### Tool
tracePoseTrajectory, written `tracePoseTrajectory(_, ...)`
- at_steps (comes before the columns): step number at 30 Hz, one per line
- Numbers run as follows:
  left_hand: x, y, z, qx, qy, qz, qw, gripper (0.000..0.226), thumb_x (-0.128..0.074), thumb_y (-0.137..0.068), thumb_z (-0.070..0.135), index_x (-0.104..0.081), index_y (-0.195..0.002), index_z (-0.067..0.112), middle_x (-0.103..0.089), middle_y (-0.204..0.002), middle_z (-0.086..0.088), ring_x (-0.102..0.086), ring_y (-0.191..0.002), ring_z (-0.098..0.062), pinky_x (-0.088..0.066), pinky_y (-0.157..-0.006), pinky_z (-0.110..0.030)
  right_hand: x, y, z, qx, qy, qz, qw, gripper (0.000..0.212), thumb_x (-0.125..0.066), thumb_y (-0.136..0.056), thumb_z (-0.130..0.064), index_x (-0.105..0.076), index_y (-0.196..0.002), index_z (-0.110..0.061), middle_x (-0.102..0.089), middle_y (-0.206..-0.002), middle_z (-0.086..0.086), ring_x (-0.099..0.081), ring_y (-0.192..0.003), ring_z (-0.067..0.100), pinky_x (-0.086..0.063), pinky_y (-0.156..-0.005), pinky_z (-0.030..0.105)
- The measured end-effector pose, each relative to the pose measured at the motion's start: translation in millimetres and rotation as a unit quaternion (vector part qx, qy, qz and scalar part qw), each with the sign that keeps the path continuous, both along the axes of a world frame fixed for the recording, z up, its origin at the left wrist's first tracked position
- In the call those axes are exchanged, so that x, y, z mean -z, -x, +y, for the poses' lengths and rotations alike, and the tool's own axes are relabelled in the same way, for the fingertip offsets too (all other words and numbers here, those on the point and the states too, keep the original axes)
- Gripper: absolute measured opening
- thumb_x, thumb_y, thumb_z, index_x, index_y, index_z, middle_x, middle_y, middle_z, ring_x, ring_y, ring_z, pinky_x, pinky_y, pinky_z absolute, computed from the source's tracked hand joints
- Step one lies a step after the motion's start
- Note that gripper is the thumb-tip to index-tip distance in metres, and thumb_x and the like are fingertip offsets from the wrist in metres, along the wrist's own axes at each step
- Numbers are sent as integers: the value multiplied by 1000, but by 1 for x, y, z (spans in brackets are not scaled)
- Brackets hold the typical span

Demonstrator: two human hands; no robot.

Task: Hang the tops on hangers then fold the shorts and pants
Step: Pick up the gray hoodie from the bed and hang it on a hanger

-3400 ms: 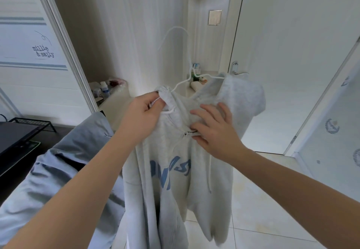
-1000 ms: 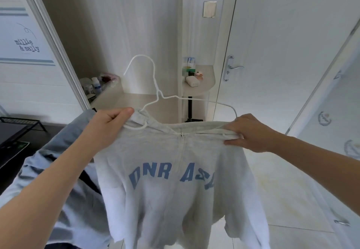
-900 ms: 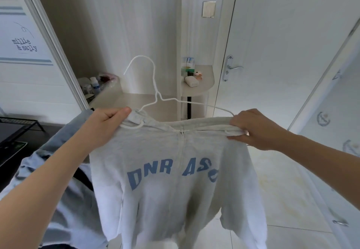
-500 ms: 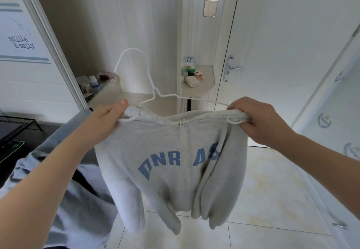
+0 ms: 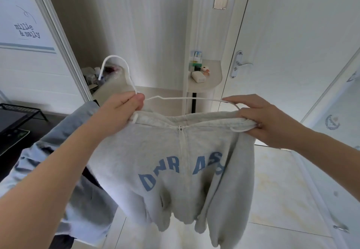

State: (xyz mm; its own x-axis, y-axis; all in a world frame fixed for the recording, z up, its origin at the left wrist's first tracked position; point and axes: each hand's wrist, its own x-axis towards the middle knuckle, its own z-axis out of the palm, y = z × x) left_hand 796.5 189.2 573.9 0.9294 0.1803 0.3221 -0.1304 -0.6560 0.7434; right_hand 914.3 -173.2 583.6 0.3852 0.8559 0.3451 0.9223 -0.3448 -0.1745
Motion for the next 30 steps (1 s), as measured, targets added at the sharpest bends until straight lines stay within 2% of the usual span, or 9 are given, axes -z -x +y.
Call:
tracePoseTrajectory(3,-12,5,6,58,-6,49,997,49,-45,-105,36,-46,-57,28,-41,-59,11,-39,-56,-3,-33,-55,-15,-6,-2,-4,5,24,-84,996,19,-59,-93,-21,-72,-99,-8,-60,-136,3,-54,-119,26,-41,-95,42)
tracePoseTrajectory(6,-23,12,10,81,7,75,994,45,-45,-91,58,-48,-58,28,-41,-61,8,-38,-58,-7,-33,-59,-25,-14,-6,-5,2,13,-111,994,29,-51,-94,-28,-72,-102,-9,-64,-126,3,-56,-111,28,-42,-90,42)
tracePoseTrajectory(9,-26,17,12,103,13,88,991,47,-42,-85,66,-49,-59,28,-42,-62,7,-38,-60,-9,-31,-64,-31,-18,-5,-1,-3,2,-120,993,23,-54,-93,-22,-71,-97,-8,-67,-110,3,-59,-97,29,-45,-80,42)
tracePoseTrajectory(11,-25,18,11,99,7,68,993,47,-41,-87,65,-49,-59,28,-42,-61,9,-38,-59,-7,-33,-62,-27,-19,-2,2,-5,-6,-120,993,15,-59,-91,-13,-71,-95,-6,-67,-104,4,-59,-93,30,-47,-76,44)
tracePoseTrajectory(14,-18,18,12,39,-9,-23,999,43,-41,-94,50,-52,-63,22,-49,-61,12,-45,-60,0,-36,-60,-11,-14,10,3,-12,-25,-164,986,24,-50,-93,-12,-73,-96,-4,-66,-108,11,-55,-100,31,-42,-88,41)
tracePoseTrajectory(18,4,23,3,-5,66,-64,996,39,-48,-102,26,-63,-66,20,-66,-76,7,-57,-78,1,-41,-71,-8,-3,28,1,-9,-74,-198,977,30,-45,-92,-6,-74,-91,-2,-60,-108,14,-49,-103,30,-30,-99,31)
tracePoseTrajectory(22,23,21,-13,-62,204,-67,975,42,-49,-87,30,-47,-46,20,-40,-43,10,-39,-46,-1,-33,-48,-13,-7,42,1,-23,-99,-222,970,29,-48,-91,-3,-77,-87,-3,-55,-104,7,-51,-97,29,-33,-93,34)
tracePoseTrajectory(26,31,14,-14,-121,188,-103,969,65,-57,-94,41,-37,-51,-3,-35,-46,-4,-37,-47,-13,-33,-46,-16,-14,60,0,-119,52,-69,989,27,-43,-98,-14,-70,-96,-15,-66,-96,-3,-60,-88,20,-40,-99,39)
tracePoseTrajectory(30,30,12,-7,-47,233,-53,970,54,-59,-79,55,-44,-40,20,-38,-44,5,-36,-45,-9,-37,-51,-22,-16,64,-10,-53,296,34,953,31,-26,-98,-45,-54,-102,-33,-65,-111,-13,-60,-111,6,0,-124,38)
